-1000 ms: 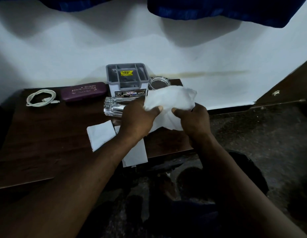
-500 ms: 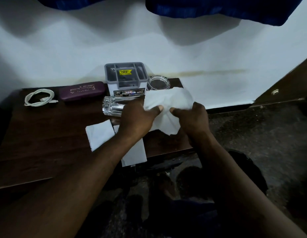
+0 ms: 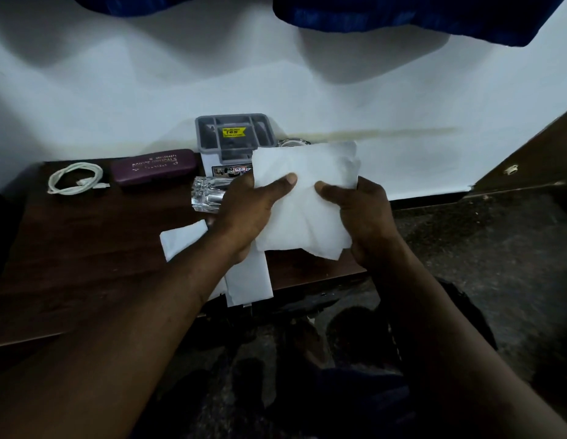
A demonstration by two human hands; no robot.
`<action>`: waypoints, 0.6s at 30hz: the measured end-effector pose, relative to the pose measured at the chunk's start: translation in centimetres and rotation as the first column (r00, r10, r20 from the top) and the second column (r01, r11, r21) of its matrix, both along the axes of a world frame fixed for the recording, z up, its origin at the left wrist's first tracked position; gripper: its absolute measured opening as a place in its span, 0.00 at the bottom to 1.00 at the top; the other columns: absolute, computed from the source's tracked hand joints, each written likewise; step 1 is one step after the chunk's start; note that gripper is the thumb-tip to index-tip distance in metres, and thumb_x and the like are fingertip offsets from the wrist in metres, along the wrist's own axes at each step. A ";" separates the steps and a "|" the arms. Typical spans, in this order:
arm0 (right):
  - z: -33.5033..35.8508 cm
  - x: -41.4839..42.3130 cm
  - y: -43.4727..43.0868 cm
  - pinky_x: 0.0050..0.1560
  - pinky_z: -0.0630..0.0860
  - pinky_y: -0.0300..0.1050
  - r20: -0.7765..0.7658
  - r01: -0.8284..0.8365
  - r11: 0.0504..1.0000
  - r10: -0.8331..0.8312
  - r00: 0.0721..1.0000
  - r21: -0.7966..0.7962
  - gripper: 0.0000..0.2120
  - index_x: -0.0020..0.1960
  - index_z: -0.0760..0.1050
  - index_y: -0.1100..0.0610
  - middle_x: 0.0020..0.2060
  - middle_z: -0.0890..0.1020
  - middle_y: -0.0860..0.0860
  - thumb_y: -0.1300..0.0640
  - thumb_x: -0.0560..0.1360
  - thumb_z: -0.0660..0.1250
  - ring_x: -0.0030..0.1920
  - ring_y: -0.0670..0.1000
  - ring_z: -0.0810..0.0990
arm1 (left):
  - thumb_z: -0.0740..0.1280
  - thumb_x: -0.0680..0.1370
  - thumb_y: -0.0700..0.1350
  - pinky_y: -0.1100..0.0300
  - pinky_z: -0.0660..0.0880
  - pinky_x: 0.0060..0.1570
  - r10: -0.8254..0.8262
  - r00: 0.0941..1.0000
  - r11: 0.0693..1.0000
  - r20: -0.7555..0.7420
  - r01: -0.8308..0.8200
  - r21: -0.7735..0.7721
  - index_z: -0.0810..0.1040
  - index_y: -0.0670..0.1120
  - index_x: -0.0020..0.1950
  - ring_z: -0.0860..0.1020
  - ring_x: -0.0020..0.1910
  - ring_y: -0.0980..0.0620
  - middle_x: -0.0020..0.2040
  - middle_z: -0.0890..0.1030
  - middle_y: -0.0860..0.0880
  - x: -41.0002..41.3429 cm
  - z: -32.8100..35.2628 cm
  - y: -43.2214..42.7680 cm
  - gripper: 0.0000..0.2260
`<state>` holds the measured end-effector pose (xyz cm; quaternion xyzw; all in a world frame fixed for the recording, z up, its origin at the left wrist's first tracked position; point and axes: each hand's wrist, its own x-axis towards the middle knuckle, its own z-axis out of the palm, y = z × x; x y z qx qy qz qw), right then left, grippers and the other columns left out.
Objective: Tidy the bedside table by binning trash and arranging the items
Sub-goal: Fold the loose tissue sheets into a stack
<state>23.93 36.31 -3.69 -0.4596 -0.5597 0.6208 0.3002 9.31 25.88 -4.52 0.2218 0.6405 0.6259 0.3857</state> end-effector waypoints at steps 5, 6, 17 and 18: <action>0.4 -0.1 -0.1 0.51 0.86 0.58 -0.079 0.003 0.997 -0.009 0.997 -0.076 0.11 0.56 0.85 0.59 0.47 0.90 0.54 0.58 0.75 0.77 0.48 0.56 0.89 | 0.74 0.77 0.50 0.48 0.83 0.48 0.032 0.997 0.999 0.063 -0.029 -0.043 0.85 0.49 0.51 0.87 0.45 0.50 0.47 0.88 0.52 -0.5 -0.2 0.1 0.06; 0.4 -0.1 -0.2 0.51 0.86 0.57 -0.088 -0.018 0.995 0.009 0.996 -0.095 0.12 0.57 0.85 0.59 0.48 0.90 0.54 0.57 0.74 0.78 0.49 0.57 0.89 | 0.73 0.78 0.52 0.47 0.83 0.48 0.033 0.996 0.999 0.079 -0.030 -0.039 0.86 0.50 0.52 0.87 0.46 0.49 0.48 0.88 0.52 -0.5 -0.1 0.1 0.08; 0.1 -0.4 -0.2 0.47 0.86 0.54 -0.025 -0.046 0.994 0.044 0.999 -0.096 0.06 0.49 0.85 0.57 0.44 0.90 0.52 0.59 0.73 0.78 0.44 0.54 0.90 | 0.80 0.71 0.45 0.47 0.83 0.52 -0.068 0.992 0.997 0.105 0.070 -0.017 0.86 0.47 0.55 0.87 0.50 0.48 0.50 0.88 0.49 -1.1 -0.1 -0.3 0.14; 0.1 -0.4 -0.3 0.45 0.87 0.53 -0.025 -0.047 0.994 0.045 0.999 -0.097 0.05 0.49 0.85 0.57 0.43 0.90 0.51 0.59 0.73 0.78 0.43 0.53 0.90 | 0.81 0.69 0.41 0.45 0.82 0.54 -0.087 0.991 0.995 0.097 0.092 -0.050 0.85 0.46 0.57 0.87 0.51 0.46 0.51 0.88 0.48 -1.2 -0.2 -0.4 0.17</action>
